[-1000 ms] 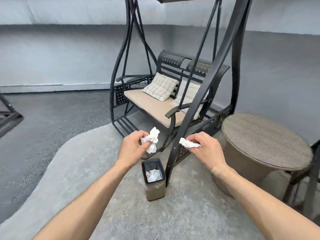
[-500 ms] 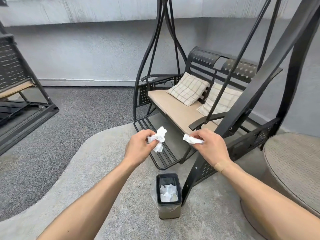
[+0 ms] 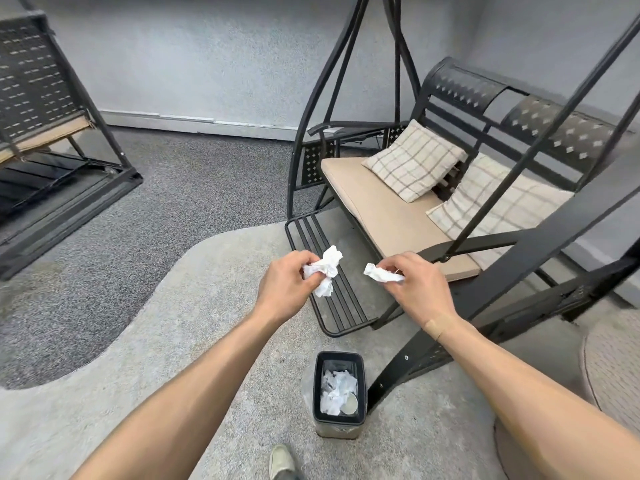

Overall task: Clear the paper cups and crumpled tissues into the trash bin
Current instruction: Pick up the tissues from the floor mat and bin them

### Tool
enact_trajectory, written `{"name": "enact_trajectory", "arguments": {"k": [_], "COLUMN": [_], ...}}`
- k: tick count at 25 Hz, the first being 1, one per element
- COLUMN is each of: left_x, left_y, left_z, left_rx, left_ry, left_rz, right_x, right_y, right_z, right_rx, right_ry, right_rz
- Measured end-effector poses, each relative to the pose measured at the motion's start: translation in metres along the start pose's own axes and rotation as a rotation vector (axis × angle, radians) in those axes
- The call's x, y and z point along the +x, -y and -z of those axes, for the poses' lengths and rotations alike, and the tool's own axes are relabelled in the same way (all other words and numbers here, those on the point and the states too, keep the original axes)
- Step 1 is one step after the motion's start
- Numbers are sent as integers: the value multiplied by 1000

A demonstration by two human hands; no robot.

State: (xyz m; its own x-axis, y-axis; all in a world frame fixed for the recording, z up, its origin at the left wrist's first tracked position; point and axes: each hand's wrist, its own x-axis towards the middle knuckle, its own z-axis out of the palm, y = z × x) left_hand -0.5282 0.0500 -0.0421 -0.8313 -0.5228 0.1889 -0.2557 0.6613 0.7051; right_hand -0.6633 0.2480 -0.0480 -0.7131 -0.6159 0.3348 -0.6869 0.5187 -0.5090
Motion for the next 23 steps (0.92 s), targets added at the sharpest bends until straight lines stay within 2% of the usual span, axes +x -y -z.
{"name": "enact_trajectory", "arguments": {"k": [5,11,19,23], "left_x": [58,113,110,93], "left_y": [39,85,127,146], "left_z": [-16,-45,-102,-135], "left_rx": [-25,-73,-8,6], "left_ry": [52,219,491,555], "left_rz": [14,28,129,218], "right_x": [42,63,43,23], "right_y": [-15,-23,-49,-78], "right_z": [-42,-93,-146,-178], "right_rx": [-9,13,42,50], "right_ry": [20,40,118,220], "right_rz": [-81,-312,-550,-612]}}
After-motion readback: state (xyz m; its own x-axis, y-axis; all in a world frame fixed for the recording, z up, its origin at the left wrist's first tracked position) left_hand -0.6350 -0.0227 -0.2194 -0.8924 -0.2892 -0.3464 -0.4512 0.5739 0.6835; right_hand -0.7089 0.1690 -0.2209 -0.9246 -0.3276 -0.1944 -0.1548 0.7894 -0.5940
